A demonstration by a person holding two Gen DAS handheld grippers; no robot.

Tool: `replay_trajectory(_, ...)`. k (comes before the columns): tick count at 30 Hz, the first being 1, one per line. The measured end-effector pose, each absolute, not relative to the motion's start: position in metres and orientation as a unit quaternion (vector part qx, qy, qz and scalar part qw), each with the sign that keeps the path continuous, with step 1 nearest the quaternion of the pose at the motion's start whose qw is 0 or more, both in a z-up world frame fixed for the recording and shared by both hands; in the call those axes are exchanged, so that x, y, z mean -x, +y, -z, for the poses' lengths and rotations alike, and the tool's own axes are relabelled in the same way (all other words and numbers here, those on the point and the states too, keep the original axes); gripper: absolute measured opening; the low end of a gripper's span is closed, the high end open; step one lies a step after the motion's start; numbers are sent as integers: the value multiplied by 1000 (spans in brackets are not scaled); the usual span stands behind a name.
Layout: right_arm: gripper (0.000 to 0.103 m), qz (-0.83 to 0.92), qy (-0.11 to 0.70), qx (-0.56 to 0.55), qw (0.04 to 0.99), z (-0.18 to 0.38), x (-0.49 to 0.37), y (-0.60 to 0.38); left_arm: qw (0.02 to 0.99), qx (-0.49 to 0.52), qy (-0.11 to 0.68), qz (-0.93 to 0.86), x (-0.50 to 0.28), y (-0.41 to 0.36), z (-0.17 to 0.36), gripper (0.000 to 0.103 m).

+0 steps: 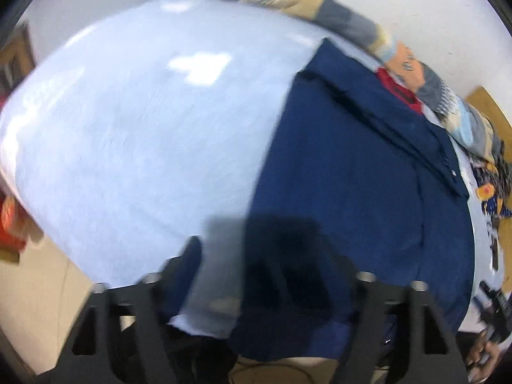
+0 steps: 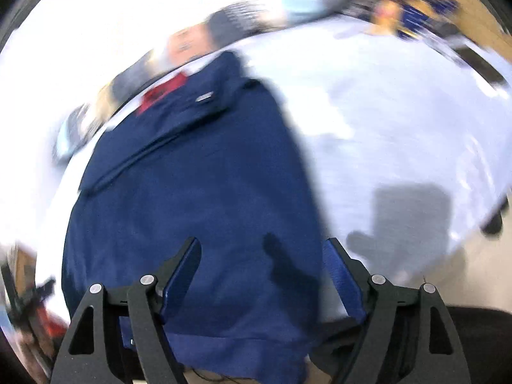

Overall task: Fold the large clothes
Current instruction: 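Grasp the navy jacket hem with both tools, then lift the hem with both tools and carry it toward the red collar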

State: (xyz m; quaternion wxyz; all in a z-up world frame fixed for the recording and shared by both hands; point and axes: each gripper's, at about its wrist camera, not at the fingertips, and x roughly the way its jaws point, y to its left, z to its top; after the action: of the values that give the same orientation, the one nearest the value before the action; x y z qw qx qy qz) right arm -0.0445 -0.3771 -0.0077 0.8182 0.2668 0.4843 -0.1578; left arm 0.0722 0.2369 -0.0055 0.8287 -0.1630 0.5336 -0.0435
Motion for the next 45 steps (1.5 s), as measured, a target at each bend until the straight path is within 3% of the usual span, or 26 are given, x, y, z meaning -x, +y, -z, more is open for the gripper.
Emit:
replay_trajectory(4,82,171,492,-379,764,37,62,-413,791,199,576,60,-80,243,29,46)
replay_trajectory(11,80,96,529,-436,721,69,55,-400,770,166,608,101,-90,220,47,48)
replay_trajectory(12,75,81,539,-439,714,74,53,-395,773,149,608,102,-91,215,49,47)
replay_trajectory(13,62,65,549,-440,708,78,50,-388,779,134,604,103,-93,209,46,41)
replay_trajectory(14,56,54,555,-440,704,79,49,-386,787,118,598,100,-92,206,45,24)
replay_trajectory(16,35,45,559,-414,717,75,44,-377,791,107,595,94,-91,203,44,25)
replay_trajectory(19,35,51,560,-401,723,73,40,-375,787,107,601,88,-94,204,49,38)
replay_trajectory(21,38,71,567,-386,724,74,40,-376,774,125,613,101,-96,205,56,63)
replay_trajectory(23,39,77,573,-384,720,76,44,-376,772,122,612,120,-99,200,59,74)
replay_trajectory(25,38,68,575,-383,720,77,41,-371,776,99,610,123,-105,193,62,74)
replay_trajectory(26,35,64,575,-380,722,77,41,-368,784,84,603,120,-106,189,61,58)
replay_trajectory(27,25,57,575,-374,726,76,42,-365,791,81,595,122,-105,189,58,28)
replay_trajectory(28,14,52,574,-366,731,73,40,-360,792,91,590,127,-106,192,55,21)
replay_trajectory(37,18,58,571,-379,726,73,48,-367,766,167,606,132,-111,218,67,28)
replay_trajectory(40,18,58,575,-378,723,75,46,-367,761,178,607,144,-114,212,64,46)
replay_trajectory(42,19,62,580,-378,719,78,43,-365,761,169,604,165,-115,203,63,71)
replay_trajectory(43,19,64,583,-376,717,80,42,-365,767,146,603,164,-116,195,62,68)
replay_trajectory(45,14,65,586,-368,719,80,41,-363,785,92,595,147,-114,182,60,47)
